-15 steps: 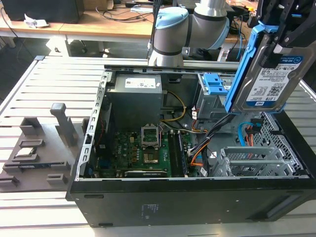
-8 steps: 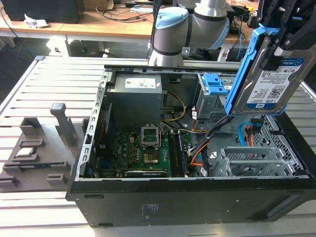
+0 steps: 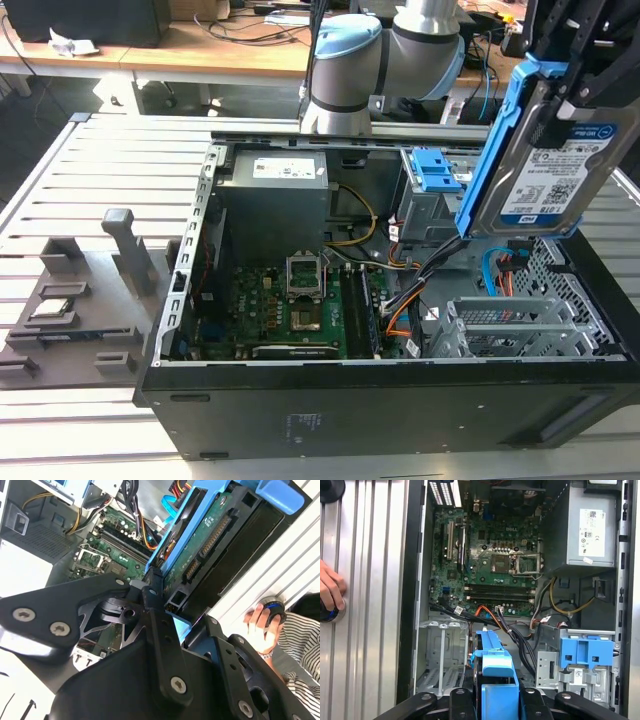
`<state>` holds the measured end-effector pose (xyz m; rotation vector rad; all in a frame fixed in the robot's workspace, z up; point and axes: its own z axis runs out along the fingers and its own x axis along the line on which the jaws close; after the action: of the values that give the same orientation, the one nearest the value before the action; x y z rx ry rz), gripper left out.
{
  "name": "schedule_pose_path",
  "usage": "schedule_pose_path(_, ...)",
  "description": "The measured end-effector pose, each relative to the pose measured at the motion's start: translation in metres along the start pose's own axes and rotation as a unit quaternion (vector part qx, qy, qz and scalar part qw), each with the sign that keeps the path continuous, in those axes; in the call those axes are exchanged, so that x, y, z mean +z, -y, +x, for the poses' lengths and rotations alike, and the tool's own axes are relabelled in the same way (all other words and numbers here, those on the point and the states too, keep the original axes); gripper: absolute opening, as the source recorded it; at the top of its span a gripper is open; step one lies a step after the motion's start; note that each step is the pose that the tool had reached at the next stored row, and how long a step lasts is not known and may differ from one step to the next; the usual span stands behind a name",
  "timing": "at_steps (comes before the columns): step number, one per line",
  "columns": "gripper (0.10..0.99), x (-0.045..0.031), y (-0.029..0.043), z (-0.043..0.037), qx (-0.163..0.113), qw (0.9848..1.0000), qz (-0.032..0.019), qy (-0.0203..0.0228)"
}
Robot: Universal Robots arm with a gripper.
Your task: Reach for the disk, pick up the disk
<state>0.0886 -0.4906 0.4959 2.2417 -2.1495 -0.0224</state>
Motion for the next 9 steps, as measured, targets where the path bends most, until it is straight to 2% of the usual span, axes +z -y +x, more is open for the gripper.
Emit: schedule_pose_path(9,0.369,0.0012,-0.0001,0.0032,0.0,1.0,0.0,-0.0014)
